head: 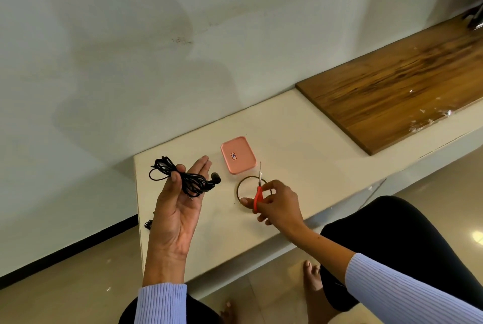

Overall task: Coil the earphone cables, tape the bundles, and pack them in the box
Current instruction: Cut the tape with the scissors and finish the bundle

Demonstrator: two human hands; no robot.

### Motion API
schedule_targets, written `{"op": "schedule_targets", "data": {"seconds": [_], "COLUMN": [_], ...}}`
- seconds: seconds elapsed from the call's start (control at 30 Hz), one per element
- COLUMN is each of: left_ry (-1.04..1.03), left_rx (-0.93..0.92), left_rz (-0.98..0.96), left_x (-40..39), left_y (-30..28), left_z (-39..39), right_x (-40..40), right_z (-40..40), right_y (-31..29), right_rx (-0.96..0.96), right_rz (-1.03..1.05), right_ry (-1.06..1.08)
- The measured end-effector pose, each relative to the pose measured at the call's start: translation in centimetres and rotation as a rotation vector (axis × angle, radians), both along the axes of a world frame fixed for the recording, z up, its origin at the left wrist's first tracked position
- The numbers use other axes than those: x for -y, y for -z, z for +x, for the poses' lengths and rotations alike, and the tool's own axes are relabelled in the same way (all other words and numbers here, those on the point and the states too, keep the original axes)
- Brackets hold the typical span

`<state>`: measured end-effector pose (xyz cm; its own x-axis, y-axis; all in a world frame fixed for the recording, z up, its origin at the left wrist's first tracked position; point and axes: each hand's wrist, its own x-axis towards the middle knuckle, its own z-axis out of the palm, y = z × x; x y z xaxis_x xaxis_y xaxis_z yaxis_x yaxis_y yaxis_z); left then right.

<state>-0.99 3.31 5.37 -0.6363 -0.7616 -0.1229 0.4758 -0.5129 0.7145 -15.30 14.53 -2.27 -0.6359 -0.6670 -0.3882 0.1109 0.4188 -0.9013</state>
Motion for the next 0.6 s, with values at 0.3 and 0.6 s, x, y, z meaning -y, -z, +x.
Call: {"op": "schedule_targets", "data": {"seconds": [0.3,0.6], "left_ry": [0.025,0.025], "left_rx": [-0.006,0.007], "left_rz": [0.019,-0.002], "left_x": [-0.1,-0.2], "left_y": [0.0,-0.1], "left_z": [0.3,0.4], "right_x": [0.8,0.5], "right_z": [-2.3,-4.5], "right_y": [3.5,3.7], "right_rx": [-0.372,-0.6], "right_rz": [0.198,0.374], "right_ry": [0.114,0.086]}}
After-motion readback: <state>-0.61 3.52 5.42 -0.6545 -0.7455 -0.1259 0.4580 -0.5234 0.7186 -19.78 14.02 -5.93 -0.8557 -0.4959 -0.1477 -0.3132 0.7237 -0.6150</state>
